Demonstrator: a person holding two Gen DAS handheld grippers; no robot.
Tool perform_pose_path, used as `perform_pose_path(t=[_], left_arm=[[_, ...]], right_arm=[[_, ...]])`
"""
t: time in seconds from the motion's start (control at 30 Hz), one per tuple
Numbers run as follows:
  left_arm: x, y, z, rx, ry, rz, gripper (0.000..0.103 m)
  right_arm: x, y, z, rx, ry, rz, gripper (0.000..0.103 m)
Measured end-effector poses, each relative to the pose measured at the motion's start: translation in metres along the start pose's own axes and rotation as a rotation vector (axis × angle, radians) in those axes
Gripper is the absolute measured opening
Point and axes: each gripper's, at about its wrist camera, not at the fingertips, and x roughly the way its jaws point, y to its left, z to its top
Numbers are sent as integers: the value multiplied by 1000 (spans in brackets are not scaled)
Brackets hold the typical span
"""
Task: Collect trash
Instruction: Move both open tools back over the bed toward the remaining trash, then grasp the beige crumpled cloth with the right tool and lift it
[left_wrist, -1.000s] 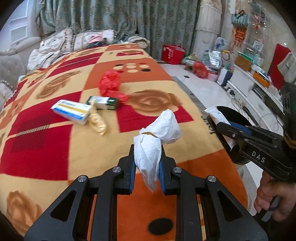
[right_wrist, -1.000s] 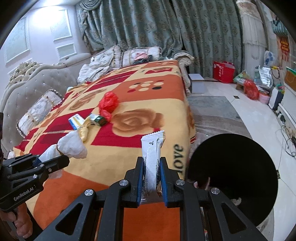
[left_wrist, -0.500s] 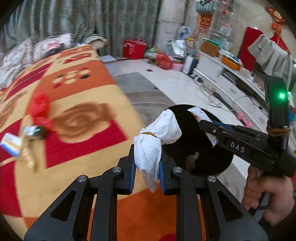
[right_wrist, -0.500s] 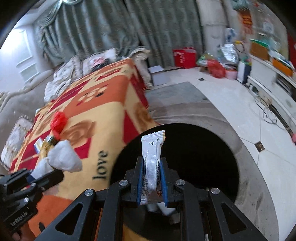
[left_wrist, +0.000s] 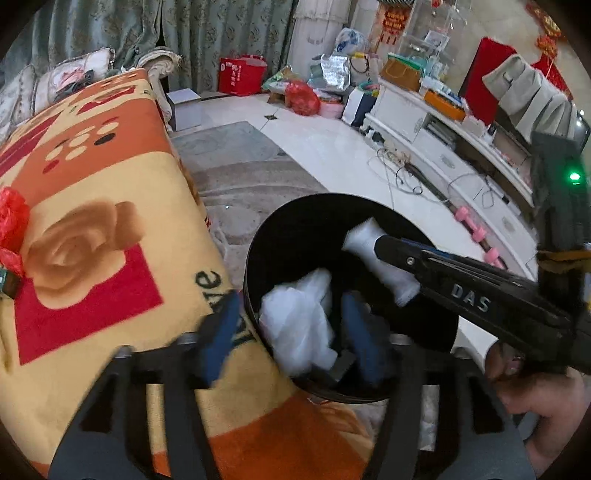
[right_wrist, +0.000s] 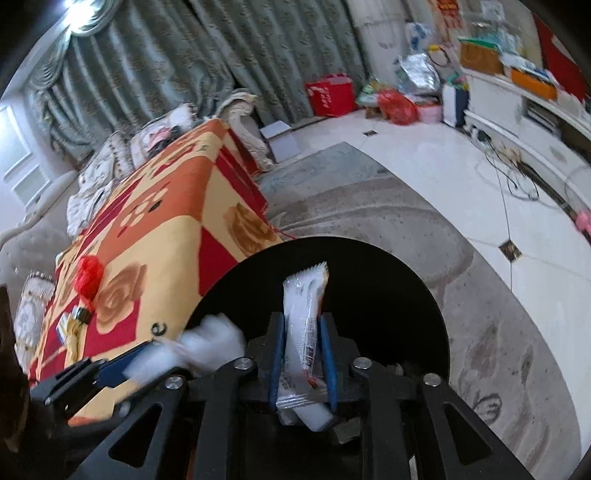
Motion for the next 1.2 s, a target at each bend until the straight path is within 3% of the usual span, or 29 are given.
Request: perform_pose_path(t=[0.2, 0.47, 0.63, 0.77, 0.9, 0.97, 1.2], left_arm=[[-21, 17, -7, -49, -25, 16, 67], [-87, 73, -40, -67, -113, 135, 67], [-126, 140, -75, -129, -147, 289, 67], [-144, 205, -109, -244, -141, 426, 67], [-152, 252, -138, -391, -139, 425, 67], [-154, 264, -146, -463, -138, 372, 67], [-155, 258, -144, -454, -134, 371, 71]], right_arm=[[-2, 4, 3, 3, -24, -44, 31], [-3, 52, -1, -67, -45, 44, 36], [8, 117, -20, -210, 22, 208, 39], [17, 173, -40, -318, 71, 357, 40], [28, 241, -61, -462, 87, 443, 40], [36, 267, -68, -522, 86, 453, 40], [87, 336, -82, -674, 158, 411, 40]])
